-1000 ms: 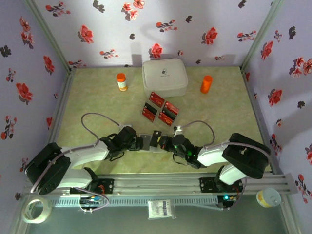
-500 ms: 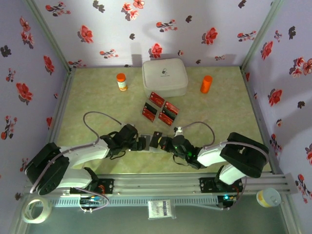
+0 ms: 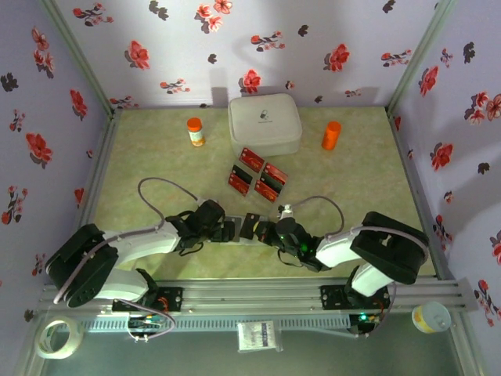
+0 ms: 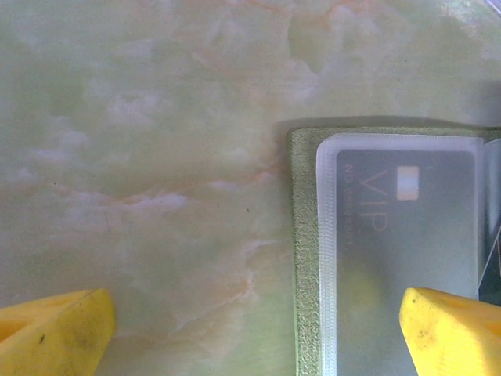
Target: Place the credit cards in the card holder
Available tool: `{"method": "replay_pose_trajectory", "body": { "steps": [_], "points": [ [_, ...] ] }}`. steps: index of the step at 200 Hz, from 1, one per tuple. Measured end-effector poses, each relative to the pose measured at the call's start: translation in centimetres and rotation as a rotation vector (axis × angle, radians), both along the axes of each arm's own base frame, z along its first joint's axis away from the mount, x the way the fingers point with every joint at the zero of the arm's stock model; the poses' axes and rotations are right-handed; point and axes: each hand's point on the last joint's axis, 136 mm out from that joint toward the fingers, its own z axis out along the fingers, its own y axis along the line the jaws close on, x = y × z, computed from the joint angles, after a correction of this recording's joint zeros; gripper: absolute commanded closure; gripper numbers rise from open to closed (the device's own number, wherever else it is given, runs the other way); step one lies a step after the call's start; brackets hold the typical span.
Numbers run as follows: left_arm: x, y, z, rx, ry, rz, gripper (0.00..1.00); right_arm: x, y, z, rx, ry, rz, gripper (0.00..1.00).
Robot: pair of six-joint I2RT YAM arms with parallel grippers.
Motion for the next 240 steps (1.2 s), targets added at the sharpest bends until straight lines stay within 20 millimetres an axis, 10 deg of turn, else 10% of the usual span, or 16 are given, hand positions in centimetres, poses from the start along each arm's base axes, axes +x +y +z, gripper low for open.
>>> {"method": "replay_pose_trajectory", "body": {
  "steps": [240],
  "points": [
    [0.1, 0.0, -0.2, 0.031, 0.006, 0.004, 0.07, -1.0, 0.4, -1.2, -0.063, 0.107, 0.073, 1.00]
  ]
}}
